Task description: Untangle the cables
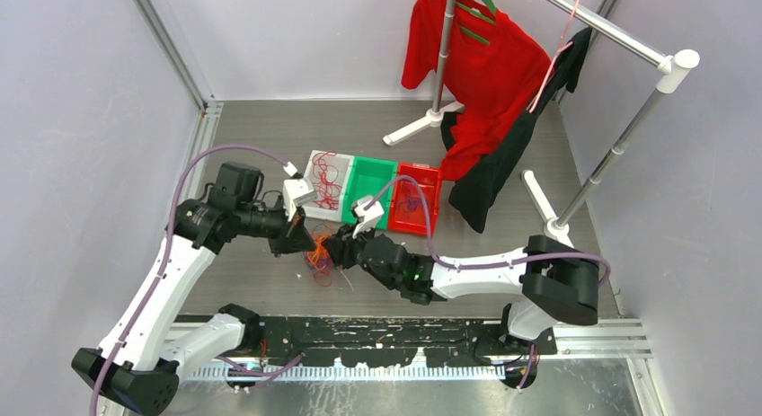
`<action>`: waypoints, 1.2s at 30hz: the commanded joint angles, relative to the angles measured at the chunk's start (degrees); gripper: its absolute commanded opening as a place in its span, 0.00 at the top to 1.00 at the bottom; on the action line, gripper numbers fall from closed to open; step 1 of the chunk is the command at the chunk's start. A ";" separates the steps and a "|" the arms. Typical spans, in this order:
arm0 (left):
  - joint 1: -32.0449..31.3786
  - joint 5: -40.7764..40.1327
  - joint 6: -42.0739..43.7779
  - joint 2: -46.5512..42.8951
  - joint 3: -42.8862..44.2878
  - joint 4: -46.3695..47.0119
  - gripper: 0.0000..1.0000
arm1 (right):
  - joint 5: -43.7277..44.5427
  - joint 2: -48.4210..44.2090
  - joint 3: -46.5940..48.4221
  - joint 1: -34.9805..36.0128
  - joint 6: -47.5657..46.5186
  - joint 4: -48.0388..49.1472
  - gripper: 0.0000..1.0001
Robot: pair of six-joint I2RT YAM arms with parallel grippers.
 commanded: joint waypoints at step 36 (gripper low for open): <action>-0.06 -25.61 17.88 -16.81 -18.80 6.03 1.00 | 18.51 -33.69 -13.24 -0.73 0.07 -6.31 0.97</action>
